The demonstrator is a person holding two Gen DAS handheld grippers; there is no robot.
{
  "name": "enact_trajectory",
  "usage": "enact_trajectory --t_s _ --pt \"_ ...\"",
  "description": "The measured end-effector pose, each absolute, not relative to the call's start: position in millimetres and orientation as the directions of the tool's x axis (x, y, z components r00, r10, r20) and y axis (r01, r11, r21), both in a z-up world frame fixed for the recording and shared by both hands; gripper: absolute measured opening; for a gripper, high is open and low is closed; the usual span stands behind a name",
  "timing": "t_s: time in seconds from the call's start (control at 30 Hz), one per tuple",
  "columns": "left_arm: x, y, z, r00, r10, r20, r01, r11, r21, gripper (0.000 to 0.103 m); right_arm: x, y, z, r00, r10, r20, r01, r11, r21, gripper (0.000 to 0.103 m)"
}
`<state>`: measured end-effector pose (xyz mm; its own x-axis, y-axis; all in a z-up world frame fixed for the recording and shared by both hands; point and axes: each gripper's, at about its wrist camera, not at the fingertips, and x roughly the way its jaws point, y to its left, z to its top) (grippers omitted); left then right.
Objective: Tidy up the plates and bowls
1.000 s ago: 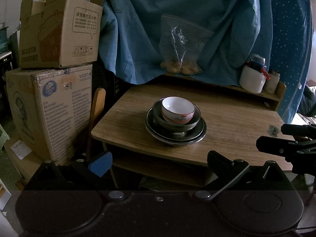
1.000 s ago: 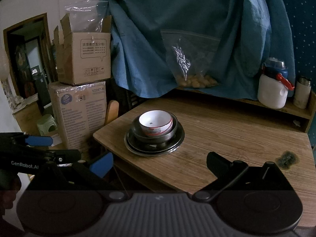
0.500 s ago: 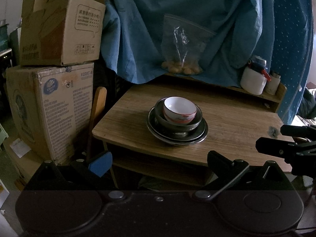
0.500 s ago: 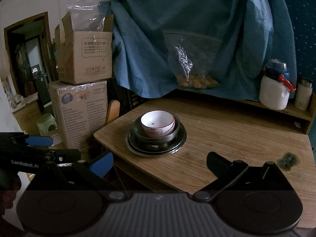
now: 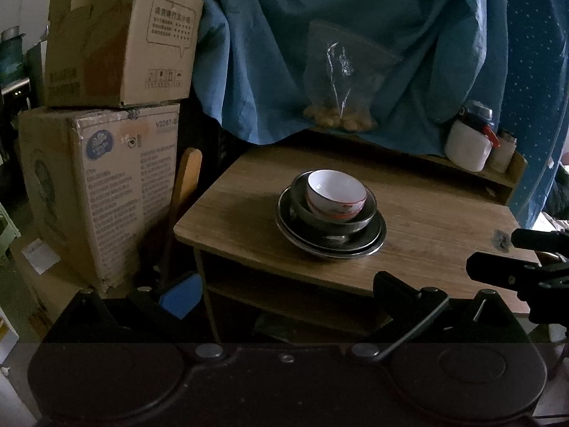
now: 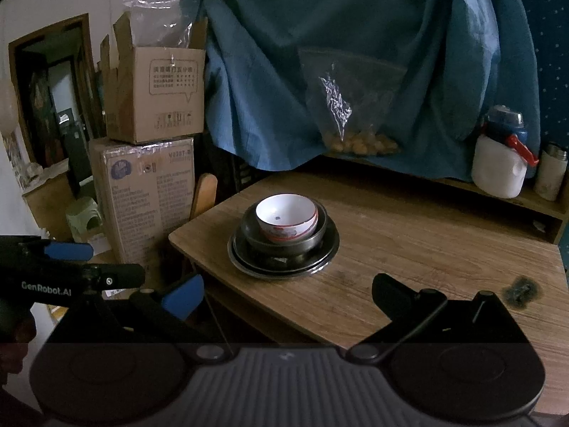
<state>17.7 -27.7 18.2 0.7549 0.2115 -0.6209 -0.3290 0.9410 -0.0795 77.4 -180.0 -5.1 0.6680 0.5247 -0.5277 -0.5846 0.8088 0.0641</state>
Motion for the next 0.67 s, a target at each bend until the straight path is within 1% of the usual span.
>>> enact_trajectory --t_s 0.67 --pt "53.2 -26.7 10.7 0.727 0.209 -0.654 -0.333 0.94 -0.07 0.102 112.4 -181.3 -15.2 0.639 0.525 -0.563 -0.583 0.807 0.091 0.103"
